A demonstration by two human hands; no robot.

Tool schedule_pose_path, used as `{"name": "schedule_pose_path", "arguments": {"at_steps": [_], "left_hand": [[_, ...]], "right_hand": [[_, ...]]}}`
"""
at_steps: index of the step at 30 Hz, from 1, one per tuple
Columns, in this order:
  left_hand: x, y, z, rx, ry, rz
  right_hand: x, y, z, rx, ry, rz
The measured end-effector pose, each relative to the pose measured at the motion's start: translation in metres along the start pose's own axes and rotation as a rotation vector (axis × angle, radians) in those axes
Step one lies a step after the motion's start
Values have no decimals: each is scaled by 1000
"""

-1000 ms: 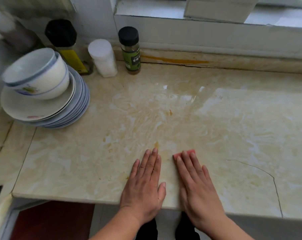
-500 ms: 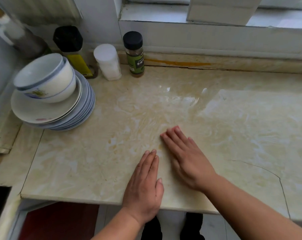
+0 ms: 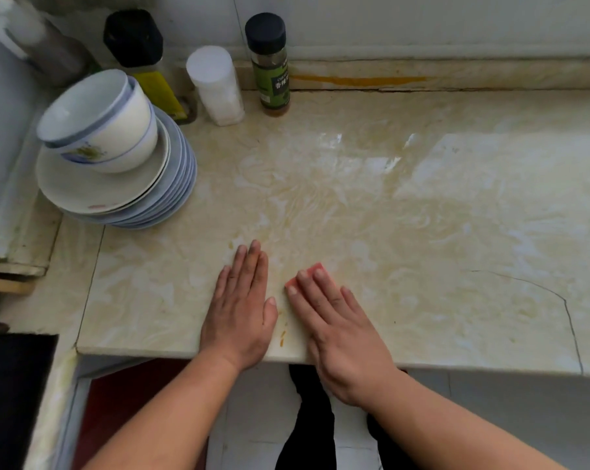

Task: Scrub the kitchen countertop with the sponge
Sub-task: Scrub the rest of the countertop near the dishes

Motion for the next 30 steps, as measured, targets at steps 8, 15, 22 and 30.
{"name": "schedule_pose_path", "arguments": {"at_steps": [8, 15, 22, 30], "left_hand": [[-1, 3, 0, -34, -17, -42], [27, 28, -9, -203, -93, -547], [32, 18, -12, -135, -164, -207], [29, 2, -11, -89, -69, -23]], "right_hand": [[-53, 18, -30, -68, -279, 14], [58, -30, 7, -35, 6, 2], [53, -36, 1, -45, 12, -28], [-141, 11, -159, -171, -507, 22]]}}
Point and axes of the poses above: each hand's wrist, its own z-axis towards the middle knuckle, its own y-axis out of the back of the hand, x = y × z, the point moved 8 cm from there along z, towards the middle knuckle, and after that the axes turned 7 degrees about x, right-handed, at the moved point
